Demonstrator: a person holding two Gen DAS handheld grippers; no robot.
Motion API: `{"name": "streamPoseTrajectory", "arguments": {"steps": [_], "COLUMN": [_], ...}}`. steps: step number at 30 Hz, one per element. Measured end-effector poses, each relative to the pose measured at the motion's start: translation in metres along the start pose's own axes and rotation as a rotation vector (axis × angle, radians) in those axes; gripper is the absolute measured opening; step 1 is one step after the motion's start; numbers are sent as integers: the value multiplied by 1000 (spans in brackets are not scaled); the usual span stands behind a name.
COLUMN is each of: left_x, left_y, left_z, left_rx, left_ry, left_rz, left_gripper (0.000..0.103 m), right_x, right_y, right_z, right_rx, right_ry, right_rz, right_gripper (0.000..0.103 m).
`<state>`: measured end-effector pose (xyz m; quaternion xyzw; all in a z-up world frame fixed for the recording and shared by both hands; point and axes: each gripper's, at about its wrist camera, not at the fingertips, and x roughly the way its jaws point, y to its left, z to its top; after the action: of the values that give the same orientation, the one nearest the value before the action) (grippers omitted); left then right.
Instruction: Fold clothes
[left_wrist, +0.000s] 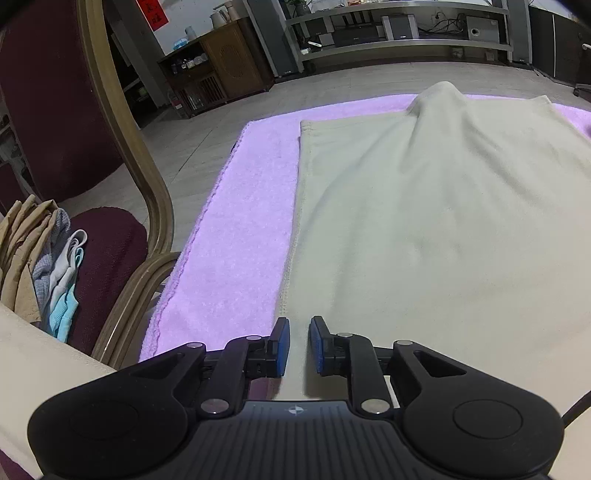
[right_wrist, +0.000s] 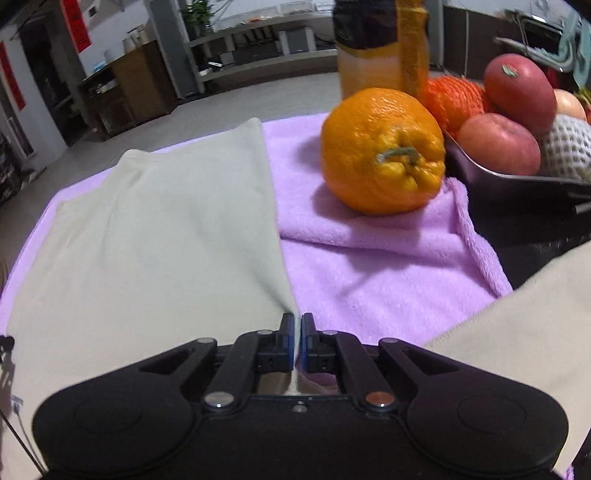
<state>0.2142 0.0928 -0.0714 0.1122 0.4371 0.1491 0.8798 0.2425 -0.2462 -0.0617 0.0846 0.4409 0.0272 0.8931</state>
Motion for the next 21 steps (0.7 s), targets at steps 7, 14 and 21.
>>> {"name": "streamPoseTrajectory", "arguments": {"steps": [7, 14, 21], "left_x": [-18, 22, 90], "left_y": [38, 77, 54], "left_z": [24, 102, 153], "left_rx": [-131, -247, -136], "left_ry": [-26, -60, -125], "left_rz": [-108, -134, -161], "left_gripper": [26, 47, 75], "right_x": [-25, -27, 57], "right_y": [17, 45, 54], "right_z": [34, 84, 151], "right_rx": [50, 58, 45], "right_ry": [-98, -174, -157], "right_rz": [122, 219, 117], "right_gripper": [22, 43, 35]}}
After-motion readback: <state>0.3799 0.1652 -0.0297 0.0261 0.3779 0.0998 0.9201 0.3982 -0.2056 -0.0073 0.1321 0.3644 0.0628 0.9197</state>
